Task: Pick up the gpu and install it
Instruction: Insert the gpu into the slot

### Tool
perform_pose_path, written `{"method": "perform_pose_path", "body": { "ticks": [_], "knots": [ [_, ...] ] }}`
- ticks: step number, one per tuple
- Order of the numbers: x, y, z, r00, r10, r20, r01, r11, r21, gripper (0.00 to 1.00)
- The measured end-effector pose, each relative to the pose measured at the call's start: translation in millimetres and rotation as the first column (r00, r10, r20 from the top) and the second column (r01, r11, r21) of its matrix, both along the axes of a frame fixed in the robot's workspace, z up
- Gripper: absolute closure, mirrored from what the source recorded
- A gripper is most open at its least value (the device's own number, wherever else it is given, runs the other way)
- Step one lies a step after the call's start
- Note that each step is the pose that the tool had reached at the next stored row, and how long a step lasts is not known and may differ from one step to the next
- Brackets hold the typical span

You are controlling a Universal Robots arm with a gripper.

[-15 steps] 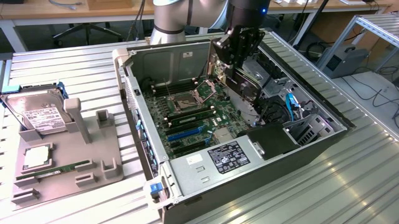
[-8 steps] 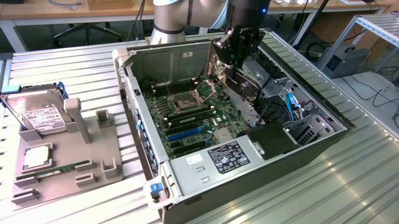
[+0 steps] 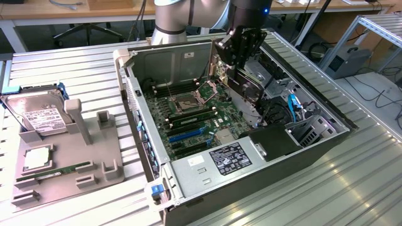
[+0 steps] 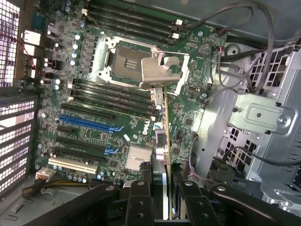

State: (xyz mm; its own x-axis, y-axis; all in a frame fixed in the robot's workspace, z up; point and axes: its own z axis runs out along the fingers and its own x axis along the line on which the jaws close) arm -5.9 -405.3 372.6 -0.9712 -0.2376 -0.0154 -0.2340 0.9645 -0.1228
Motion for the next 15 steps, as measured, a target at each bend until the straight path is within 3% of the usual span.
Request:
{"method": "perform_pose_path", "body": {
  "ticks": [15],
  "knots": [
    [0.0, 0.0, -0.2, 0.9999, 0.011, 0.0000, -0.011, 0.9999, -0.0033, 0.73]
  ]
}}
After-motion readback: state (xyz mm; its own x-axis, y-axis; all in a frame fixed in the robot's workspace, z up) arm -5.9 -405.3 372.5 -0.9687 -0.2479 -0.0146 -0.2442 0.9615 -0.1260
